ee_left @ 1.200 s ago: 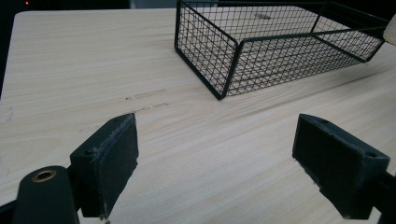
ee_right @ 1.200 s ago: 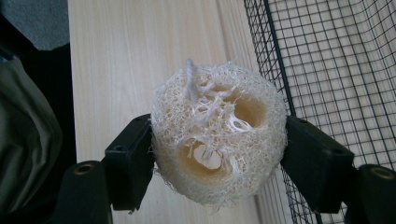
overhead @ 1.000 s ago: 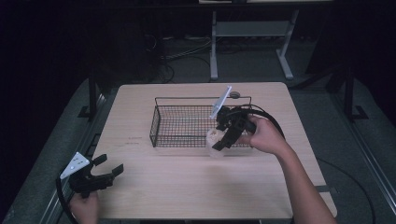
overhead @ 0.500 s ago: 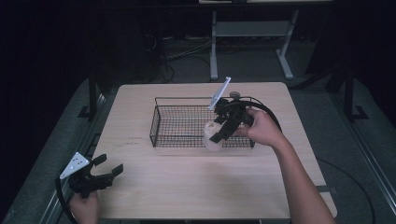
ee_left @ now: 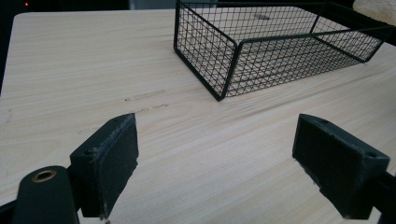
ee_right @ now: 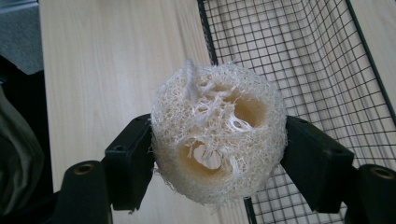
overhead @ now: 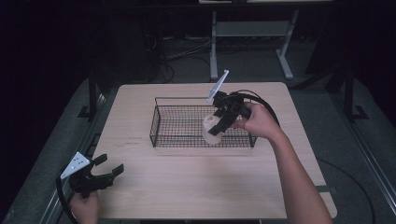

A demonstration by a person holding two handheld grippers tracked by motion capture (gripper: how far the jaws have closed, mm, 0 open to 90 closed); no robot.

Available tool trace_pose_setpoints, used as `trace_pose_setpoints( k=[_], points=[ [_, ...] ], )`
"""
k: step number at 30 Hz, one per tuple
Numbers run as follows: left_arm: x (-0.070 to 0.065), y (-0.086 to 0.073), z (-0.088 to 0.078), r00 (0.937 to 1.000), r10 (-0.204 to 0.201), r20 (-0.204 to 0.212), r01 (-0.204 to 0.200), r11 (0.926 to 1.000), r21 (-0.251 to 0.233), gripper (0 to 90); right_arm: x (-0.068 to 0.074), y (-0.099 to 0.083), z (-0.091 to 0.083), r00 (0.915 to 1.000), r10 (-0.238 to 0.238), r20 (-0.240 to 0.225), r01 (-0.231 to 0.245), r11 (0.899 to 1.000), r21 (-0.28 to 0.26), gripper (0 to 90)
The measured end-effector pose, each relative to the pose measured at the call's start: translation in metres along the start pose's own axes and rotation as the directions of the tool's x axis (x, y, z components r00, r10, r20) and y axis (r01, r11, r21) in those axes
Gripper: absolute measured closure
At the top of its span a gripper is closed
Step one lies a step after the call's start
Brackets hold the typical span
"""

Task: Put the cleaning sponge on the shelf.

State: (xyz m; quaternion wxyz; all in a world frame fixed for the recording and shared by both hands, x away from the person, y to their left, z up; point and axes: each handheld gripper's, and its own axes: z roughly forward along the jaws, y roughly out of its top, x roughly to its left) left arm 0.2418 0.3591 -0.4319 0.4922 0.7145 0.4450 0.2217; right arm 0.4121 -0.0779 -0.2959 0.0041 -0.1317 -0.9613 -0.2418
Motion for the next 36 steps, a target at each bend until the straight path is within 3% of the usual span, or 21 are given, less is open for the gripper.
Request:
trace_pose_setpoints(
  k=[8,24,36],
  points=[
    [0.0,0.0,0.001,1.0,0.002,0.005,-0.002,1.0,0.003,13.8,-0.008,0.007,0.005,1.0,0.0,-0.002,0.0,1.0,0.01,28.6],
    [0.0,0.0,0.0,1.0,0.002,0.003,-0.002,1.0,0.001,13.8,-0.031,0.001,0.01,0.9975,0.068,0.019,-0.068,0.998,-0.009,28.6],
    [0.001,0.0,0.0,1.0,-0.002,0.003,0.002,1.0,0.0,13.8,-0.046,0.011,0.018,0.996,0.082,0.038,-0.083,0.996,0.036,28.5]
  ],
)
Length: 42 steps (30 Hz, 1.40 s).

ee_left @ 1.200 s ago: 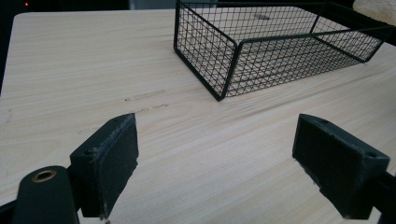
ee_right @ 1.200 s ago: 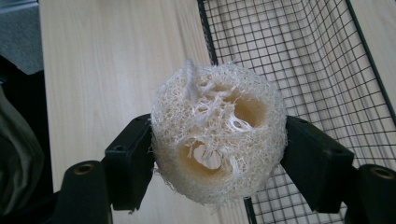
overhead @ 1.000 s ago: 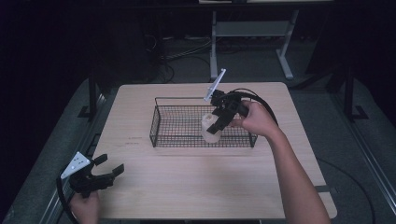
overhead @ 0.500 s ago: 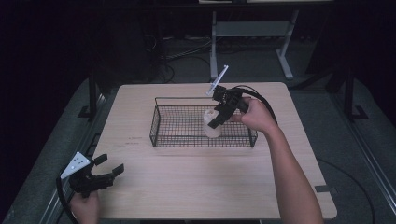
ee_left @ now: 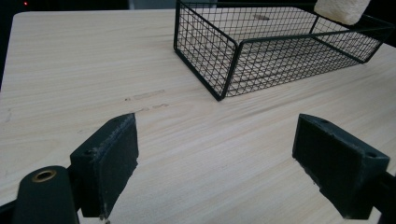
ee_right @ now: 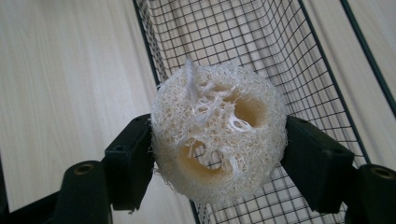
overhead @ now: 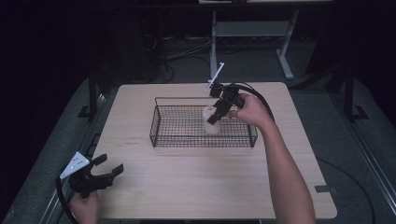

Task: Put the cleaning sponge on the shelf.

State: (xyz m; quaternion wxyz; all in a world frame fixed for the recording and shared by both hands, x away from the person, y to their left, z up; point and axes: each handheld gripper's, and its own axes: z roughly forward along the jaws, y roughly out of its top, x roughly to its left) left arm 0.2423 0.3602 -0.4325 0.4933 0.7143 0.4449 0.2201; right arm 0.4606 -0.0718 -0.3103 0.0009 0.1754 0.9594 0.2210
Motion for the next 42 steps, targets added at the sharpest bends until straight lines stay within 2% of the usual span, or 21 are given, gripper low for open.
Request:
trace_pose_setpoints(
  k=[3,11,23,28,29,33,35,42],
  points=[
    [0.0,0.0,0.0,1.0,-0.005,0.002,0.005,1.0,-0.004,13.8,-0.004,0.001,0.002,0.9999,0.013,-0.005,-0.013,1.0,-0.011,28.5],
    [0.0,0.0,0.0,1.0,-0.004,0.004,0.004,1.0,-0.002,13.8,-0.014,-0.003,0.007,0.9991,0.042,0.008,-0.042,0.999,0.0,28.5],
    [0.0,-0.001,0.0,1.0,-0.002,0.001,0.002,1.0,0.003,13.8,-0.02,-0.003,0.018,0.9986,0.047,0.025,-0.047,0.999,0.009,28.5],
    [0.0,-0.001,0.0,1.0,-0.003,0.002,0.003,1.0,0.002,13.8,-0.024,-0.004,0.024,0.9982,0.058,0.013,-0.058,0.998,0.001,28.4],
    [0.0,-0.001,0.0,1.0,-0.001,0.001,0.001,1.0,0.004,13.8,-0.026,-0.006,0.027,0.9972,0.069,0.026,-0.069,0.998,-0.003,28.3],
    [0.0,-0.001,0.0,1.0,0.004,0.003,-0.004,1.0,0.006,13.8,-0.03,-0.013,0.034,0.9957,0.091,0.016,-0.091,0.996,-0.008,28.4],
    [-0.001,-0.001,0.0,1.0,-0.001,0.001,0.001,1.0,0.003,13.8,-0.032,-0.016,0.037,0.9949,0.1,0.014,-0.1,0.995,0.007,28.4],
    [-0.001,-0.001,0.0,1.0,0.003,0.001,-0.003,1.0,0.005,13.8,-0.035,-0.022,0.039,0.9931,0.117,0.009,-0.117,0.993,-0.012,28.4]
  ],
)
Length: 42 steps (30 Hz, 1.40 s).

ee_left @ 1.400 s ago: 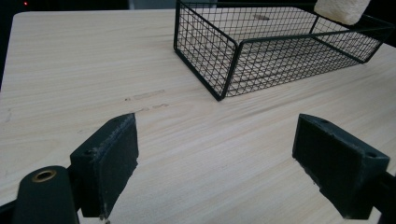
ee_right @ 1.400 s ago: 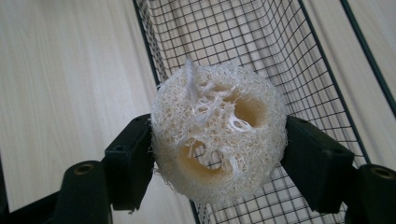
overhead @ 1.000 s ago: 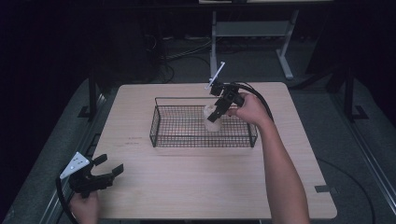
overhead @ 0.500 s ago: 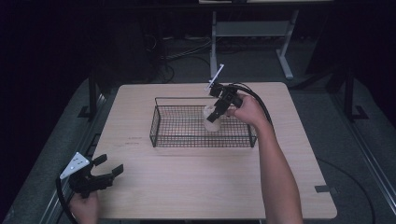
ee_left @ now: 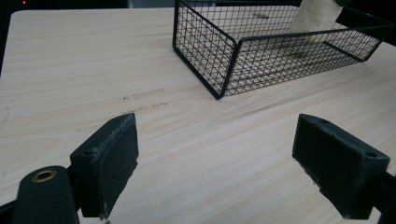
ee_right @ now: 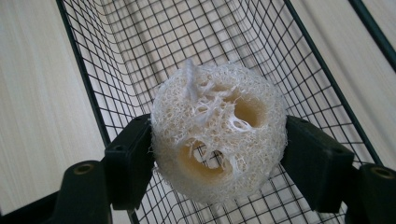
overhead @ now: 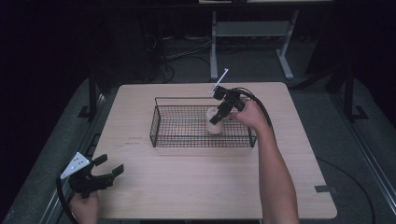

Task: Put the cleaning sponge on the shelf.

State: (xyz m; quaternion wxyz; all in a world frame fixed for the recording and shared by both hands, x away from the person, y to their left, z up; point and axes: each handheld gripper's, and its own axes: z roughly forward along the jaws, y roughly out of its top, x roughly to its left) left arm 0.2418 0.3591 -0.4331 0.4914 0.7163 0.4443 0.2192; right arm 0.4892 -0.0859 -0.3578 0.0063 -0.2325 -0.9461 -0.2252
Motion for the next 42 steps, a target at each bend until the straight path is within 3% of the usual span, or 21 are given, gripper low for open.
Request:
trace_pose_setpoints(
  k=[20,27,31,42],
  points=[
    [0.001,0.0,-0.001,1.0,-0.003,-0.002,0.003,1.0,-0.002,13.8,-0.003,-0.018,0.02,0.9994,0.03,-0.019,-0.03,0.999,0.027,28.3],
    [0.001,0.0,-0.001,1.0,-0.007,-0.001,0.007,1.0,-0.004,13.8,0.0,-0.021,0.022,0.9994,0.028,-0.018,-0.028,1.0,0.0,28.3],
    [0.001,0.0,-0.001,1.0,-0.004,0.001,0.004,1.0,-0.001,13.8,-0.001,-0.025,0.028,0.9992,0.036,-0.017,-0.035,0.999,0.022,27.9],
    [0.001,0.0,-0.001,1.0,-0.007,0.0,0.007,1.0,-0.003,13.8,0.0,-0.025,0.022,0.9992,0.038,-0.013,-0.038,0.999,0.002,22.9]
  ],
)
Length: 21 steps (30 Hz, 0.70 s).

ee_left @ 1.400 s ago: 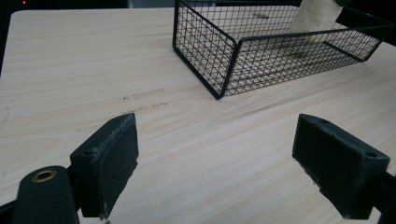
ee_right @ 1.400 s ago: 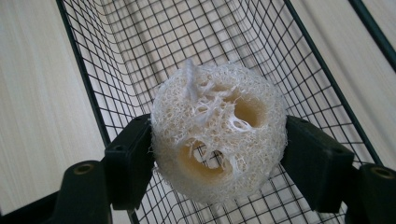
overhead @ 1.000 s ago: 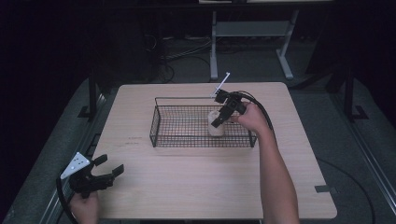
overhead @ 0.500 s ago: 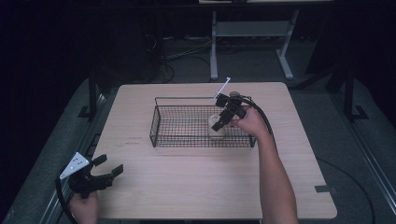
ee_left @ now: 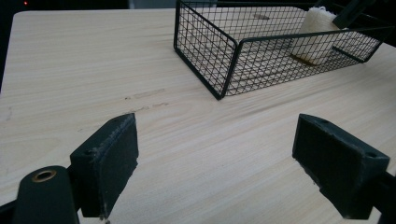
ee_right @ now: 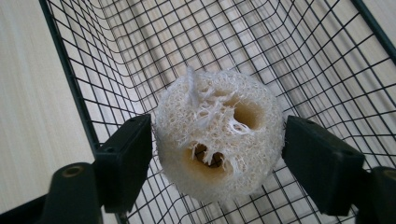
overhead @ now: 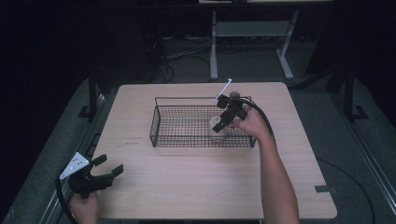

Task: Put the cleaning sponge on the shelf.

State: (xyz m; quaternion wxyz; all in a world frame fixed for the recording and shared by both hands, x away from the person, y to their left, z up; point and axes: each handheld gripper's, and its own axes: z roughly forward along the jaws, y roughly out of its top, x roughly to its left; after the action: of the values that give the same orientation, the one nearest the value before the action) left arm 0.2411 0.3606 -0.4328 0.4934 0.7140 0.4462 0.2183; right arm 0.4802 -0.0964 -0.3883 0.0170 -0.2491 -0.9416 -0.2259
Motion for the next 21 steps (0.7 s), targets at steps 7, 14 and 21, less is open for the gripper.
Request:
trace_pose_setpoints(
  k=[7,14,21],
  points=[
    [0.0,0.0,0.001,1.0,0.001,0.0,-0.001,1.0,0.002,13.8,-0.001,-0.002,-0.006,0.9999,0.008,0.007,-0.008,1.0,0.0,21.2],
    [-0.001,0.0,0.001,1.0,0.001,-0.002,-0.001,1.0,0.003,13.8,0.0,-0.002,-0.009,1.0,0.004,0.008,-0.004,1.0,-0.016,19.4],
    [0.0,0.001,0.002,1.0,0.003,-0.006,-0.003,1.0,0.008,13.8,0.002,-0.002,-0.013,1.0,0.001,0.001,-0.001,1.0,-0.024,17.5]
  ],
)
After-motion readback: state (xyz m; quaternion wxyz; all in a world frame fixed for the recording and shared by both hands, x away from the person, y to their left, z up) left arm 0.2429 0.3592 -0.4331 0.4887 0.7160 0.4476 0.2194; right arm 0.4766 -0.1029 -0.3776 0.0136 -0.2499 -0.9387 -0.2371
